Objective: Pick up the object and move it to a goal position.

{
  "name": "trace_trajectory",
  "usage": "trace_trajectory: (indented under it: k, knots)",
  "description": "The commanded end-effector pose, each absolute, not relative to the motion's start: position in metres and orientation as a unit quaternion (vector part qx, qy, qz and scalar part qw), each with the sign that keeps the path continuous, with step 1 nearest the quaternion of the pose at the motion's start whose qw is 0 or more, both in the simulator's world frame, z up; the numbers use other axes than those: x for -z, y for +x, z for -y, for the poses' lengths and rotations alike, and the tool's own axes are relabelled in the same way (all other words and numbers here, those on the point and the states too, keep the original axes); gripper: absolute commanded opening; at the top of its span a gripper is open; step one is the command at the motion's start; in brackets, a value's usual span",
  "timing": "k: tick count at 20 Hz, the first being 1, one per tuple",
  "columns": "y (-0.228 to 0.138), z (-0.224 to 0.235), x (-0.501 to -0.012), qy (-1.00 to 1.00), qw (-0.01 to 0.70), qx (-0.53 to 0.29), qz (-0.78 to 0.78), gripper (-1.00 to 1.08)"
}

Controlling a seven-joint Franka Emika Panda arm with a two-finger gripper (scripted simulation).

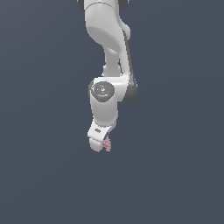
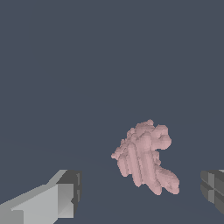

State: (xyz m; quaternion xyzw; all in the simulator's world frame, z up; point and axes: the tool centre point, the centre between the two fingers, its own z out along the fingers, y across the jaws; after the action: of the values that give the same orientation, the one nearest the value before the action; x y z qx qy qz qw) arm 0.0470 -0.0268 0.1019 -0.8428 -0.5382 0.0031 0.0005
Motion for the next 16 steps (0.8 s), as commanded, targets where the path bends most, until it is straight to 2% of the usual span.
trace_trajectory:
  k: [1, 16]
  knots:
    - [0.0493, 0.0287, -0.0994, -0.827, 0.0, -0.002, 0.561, 1.0]
    - [0.0543, 0.0337, -0.0932, -0.79, 0.0, 0.0, 0.613, 1.0]
